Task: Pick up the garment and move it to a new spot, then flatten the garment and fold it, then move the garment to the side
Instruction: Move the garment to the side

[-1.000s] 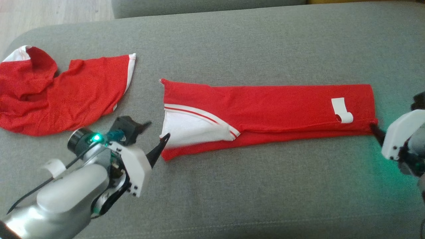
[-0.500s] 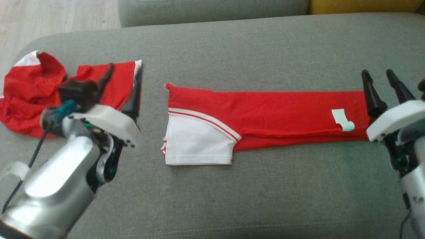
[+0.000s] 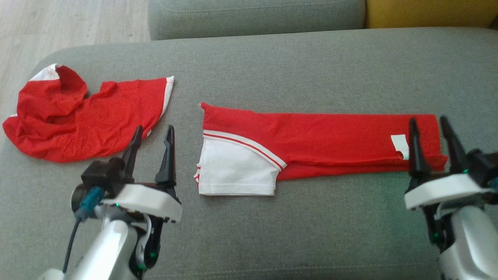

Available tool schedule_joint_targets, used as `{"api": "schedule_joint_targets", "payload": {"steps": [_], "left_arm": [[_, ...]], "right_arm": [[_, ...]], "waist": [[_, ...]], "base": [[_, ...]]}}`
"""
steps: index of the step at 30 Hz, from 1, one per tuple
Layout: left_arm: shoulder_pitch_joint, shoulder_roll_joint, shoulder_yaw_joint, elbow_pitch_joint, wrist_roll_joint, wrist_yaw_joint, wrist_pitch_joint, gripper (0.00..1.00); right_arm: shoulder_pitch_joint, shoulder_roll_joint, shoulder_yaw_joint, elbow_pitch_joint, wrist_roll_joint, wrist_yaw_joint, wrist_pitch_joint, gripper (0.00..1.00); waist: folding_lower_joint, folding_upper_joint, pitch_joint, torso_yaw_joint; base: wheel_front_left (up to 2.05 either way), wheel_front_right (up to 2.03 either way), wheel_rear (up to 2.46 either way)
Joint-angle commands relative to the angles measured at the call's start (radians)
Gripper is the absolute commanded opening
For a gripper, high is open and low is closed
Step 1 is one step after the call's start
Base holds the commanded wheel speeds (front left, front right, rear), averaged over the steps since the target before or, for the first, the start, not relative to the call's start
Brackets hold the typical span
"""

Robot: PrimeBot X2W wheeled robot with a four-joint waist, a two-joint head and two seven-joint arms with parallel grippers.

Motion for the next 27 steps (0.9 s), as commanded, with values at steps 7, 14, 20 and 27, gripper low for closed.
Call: {"api": "schedule_joint_targets", "payload": {"steps": [7, 14, 20, 27], "left_arm": [[0.031, -0.091, 0.170, -0.010, 0.136, -0.116, -0.005, 1.00], [0.011, -0.137, 0.228, 0.018, 0.201, -0.190, -0.005, 1.00], [-0.004, -0.167, 0.257, 0.043, 0.237, -0.235, -0.005, 1.00], [-0.024, -0.185, 0.295, 0.064, 0.266, -0.267, -0.005, 1.00]], "right_arm": [[0.015, 0.055, -0.041, -0.021, -0.077, 0.007, -0.020, 1.00], [-0.072, 0.077, -0.204, 0.094, -0.098, 0.007, 0.057, 1.00], [-0.156, 0.097, -0.357, 0.207, -0.125, 0.007, 0.166, 1.00], [-0.236, 0.117, -0.474, 0.279, -0.155, 0.007, 0.240, 1.00]], "waist": [[0.0001, -0.0001, 0.033, 0.009], [0.0001, -0.0001, 0.095, 0.022], [0.0001, -0.0001, 0.148, 0.037], [0.0001, -0.0001, 0.203, 0.043]], "base": [[0.00, 0.00, 0.00], [0.00, 0.00, 0.00], [0.00, 0.00, 0.00], [0.00, 0.00, 0.00]]}}
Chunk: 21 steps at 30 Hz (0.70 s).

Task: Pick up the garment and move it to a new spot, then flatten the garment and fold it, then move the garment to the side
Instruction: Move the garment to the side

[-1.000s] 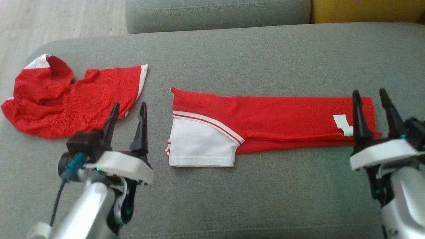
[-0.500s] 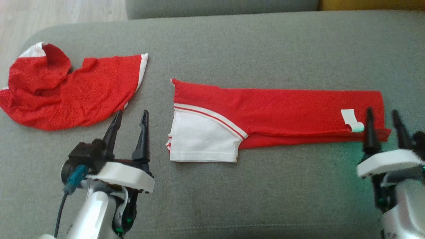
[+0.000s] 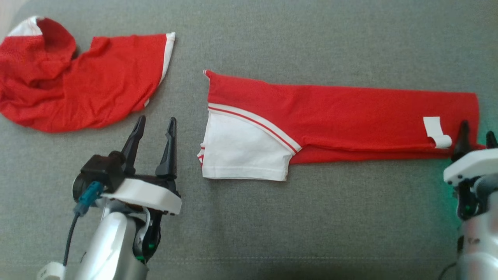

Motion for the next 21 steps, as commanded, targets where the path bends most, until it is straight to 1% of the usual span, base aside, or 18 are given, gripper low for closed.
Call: {"api": "schedule_joint_targets", "payload": {"steps": [1, 8, 16, 17, 18, 21], "left_arm": [[-0.041, 0.001, 0.048, -0.023, 0.012, -0.006, -0.005, 1.00], [-0.058, -0.009, 0.075, -0.020, 0.030, -0.021, -0.005, 1.00], [-0.087, -0.015, 0.121, -0.014, 0.043, -0.036, -0.005, 1.00], [-0.088, -0.016, 0.125, -0.012, 0.045, -0.038, -0.005, 1.00], [-0.088, -0.017, 0.129, -0.010, 0.048, -0.040, -0.005, 1.00], [-0.084, -0.019, 0.137, -0.002, 0.054, -0.044, -0.005, 1.00]], "right_arm": [[-0.044, 0.008, 0.012, -0.018, -0.012, 0.007, 0.012, 1.00], [-0.075, 0.019, -0.001, 0.007, -0.010, 0.007, 0.061, 1.00], [-0.094, 0.033, -0.003, 0.008, 0.013, 0.007, 0.104, 1.00], [-0.093, 0.034, -0.002, 0.009, 0.017, 0.007, 0.108, 0.65], [-0.091, 0.035, -0.001, 0.009, 0.020, 0.007, 0.111, 0.00], [-0.080, 0.032, -0.016, 0.007, 0.017, 0.007, 0.108, 0.00]], "waist": [[0.0000, 0.0000, 0.017, -0.001], [0.0000, 0.0000, 0.051, -0.010], [0.0000, 0.0000, 0.083, -0.025], [0.0000, 0.0000, 0.083, -0.027], [0.0000, 0.0000, 0.081, -0.028], [0.0000, 0.0000, 0.065, -0.033]], "base": [[0.00, 0.00, 0.00], [0.00, 0.00, 0.00], [0.00, 0.00, 0.00], [0.00, 0.00, 0.00], [0.00, 0.00, 0.00], [0.00, 0.00, 0.00]]}}
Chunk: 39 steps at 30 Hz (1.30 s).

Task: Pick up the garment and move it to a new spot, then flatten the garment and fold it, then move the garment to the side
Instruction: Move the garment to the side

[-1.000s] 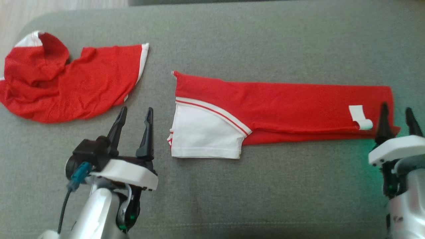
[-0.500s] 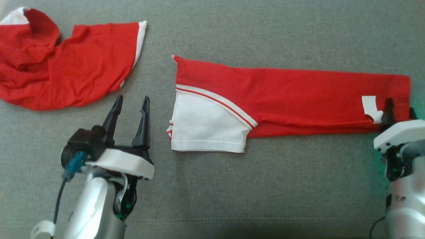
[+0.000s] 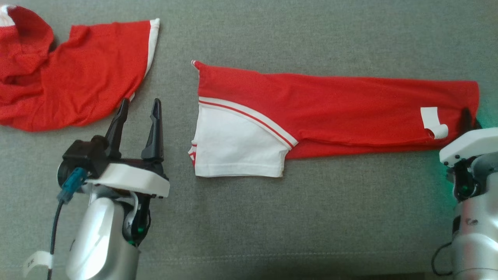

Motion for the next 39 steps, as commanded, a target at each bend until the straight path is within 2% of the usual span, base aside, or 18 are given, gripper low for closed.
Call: {"api": "schedule_joint_targets", "payload": {"steps": [1, 7, 11, 15, 19, 23, 28, 29, 39], "left_arm": [[-0.021, 0.008, 0.039, -0.024, 0.011, -0.003, -0.005, 1.00], [-0.007, 0.005, 0.048, -0.018, 0.010, -0.010, -0.005, 1.00], [0.005, 0.004, 0.052, -0.016, 0.006, -0.012, -0.005, 1.00], [0.015, 0.003, 0.052, -0.012, 0.005, -0.013, -0.005, 1.00], [0.030, 0.002, 0.052, -0.005, 0.000, -0.010, -0.005, 1.00], [0.046, 0.002, 0.038, 0.001, -0.019, 0.000, -0.005, 1.00], [0.077, 0.002, 0.013, 0.013, -0.041, 0.018, -0.005, 1.00], [0.077, 0.002, 0.013, 0.013, -0.041, 0.018, -0.005, 1.00], [0.123, 0.002, -0.021, 0.017, -0.073, 0.046, -0.005, 1.00]], "right_arm": [[0.016, 0.003, 0.005, -0.013, -0.003, 0.006, 0.005, 0.00], [0.025, -0.040, -0.064, -0.043, -0.073, 0.006, -0.025, 0.00], [0.017, -0.061, -0.175, -0.064, -0.148, 0.006, -0.036, 0.00], [-0.009, -0.045, -0.298, -0.103, -0.265, 0.006, -0.047, 0.00], [-0.029, -0.007, -0.302, -0.112, -0.312, 0.006, -0.037, 0.00], [-0.034, 0.014, -0.251, -0.117, -0.302, 0.006, -0.024, 0.00], [-0.017, 0.022, -0.106, -0.111, -0.203, 0.006, 0.020, 0.00], [-0.017, 0.022, -0.106, -0.111, -0.203, 0.006, 0.020, 0.00], [0.065, 0.023, 0.333, -0.152, 0.214, 0.006, 0.074, 0.00]], "waist": [[0.0000, 0.0000, -0.012, -0.003], [0.0000, 0.0000, -0.051, -0.003], [0.0000, 0.0000, -0.069, -0.002], [0.0000, 0.0000, -0.090, 0.001], [0.0000, 0.0000, -0.126, 0.000], [0.0000, 0.0000, -0.169, -0.004], [0.0000, 0.0000, -0.237, -0.006], [0.0000, 0.0000, -0.237, -0.006], [0.0000, 0.0000, -0.310, 0.012]], "base": [[0.00, 0.00, 0.00], [0.00, 0.00, 0.00], [0.00, 0.00, 0.00], [0.00, 0.00, 0.00], [0.00, 0.00, 0.00], [0.00, 0.00, 0.00], [0.00, 0.00, 0.00], [0.00, 0.00, 0.00], [0.00, 0.00, 0.00]]}}
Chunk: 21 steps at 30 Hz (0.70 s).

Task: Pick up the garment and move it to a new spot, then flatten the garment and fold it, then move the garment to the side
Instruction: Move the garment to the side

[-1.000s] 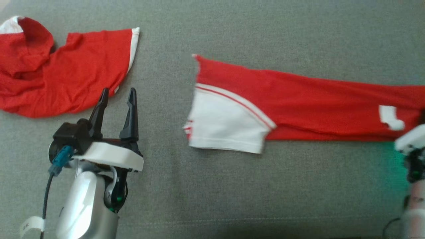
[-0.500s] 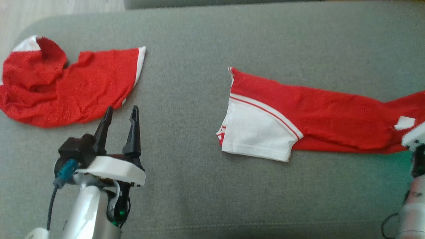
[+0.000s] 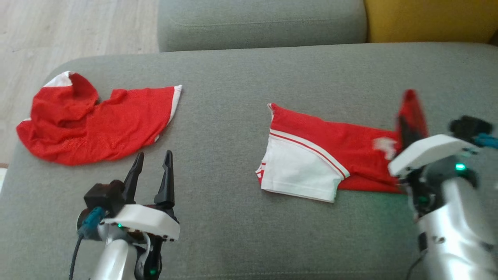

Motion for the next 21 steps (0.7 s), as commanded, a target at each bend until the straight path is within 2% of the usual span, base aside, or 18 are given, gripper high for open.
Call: {"api": "schedule_joint_targets", "payload": {"steps": [1, 4, 8, 11, 21], "left_arm": [[-0.029, 0.009, 0.031, -0.035, -0.013, 0.004, -0.005, 1.00], [-0.030, 0.009, 0.028, -0.038, -0.015, 0.004, -0.005, 1.00], [-0.037, 0.009, 0.019, -0.037, -0.017, 0.003, -0.005, 1.00], [-0.045, 0.009, 0.006, -0.032, -0.020, 0.002, -0.005, 1.00], [-0.057, 0.009, -0.034, -0.018, -0.039, 0.005, -0.005, 1.00]], "right_arm": [[-0.030, -0.002, 0.060, -0.045, 0.043, 0.007, -0.004, 0.00], [-0.013, -0.002, 0.192, -0.061, 0.172, 0.007, -0.027, 0.00], [-0.022, -0.002, 0.309, -0.029, 0.277, 0.007, -0.106, 0.00], [-0.071, -0.002, 0.405, 0.066, 0.381, 0.007, -0.188, 0.00], [-0.212, -0.002, 0.611, 0.347, 0.553, 0.007, -0.372, 0.00]], "waist": [[0.0000, -0.0001, -0.002, 0.008], [0.0000, -0.0001, 0.007, 0.024], [0.0000, -0.0001, 0.023, 0.055], [0.0000, -0.0001, 0.043, 0.094], [0.0000, -0.0001, 0.084, 0.192]], "base": [[0.00, 0.00, 0.00], [0.00, 0.00, 0.00], [0.00, 0.00, 0.00], [0.00, 0.00, 0.00], [0.00, 0.00, 0.00]]}}
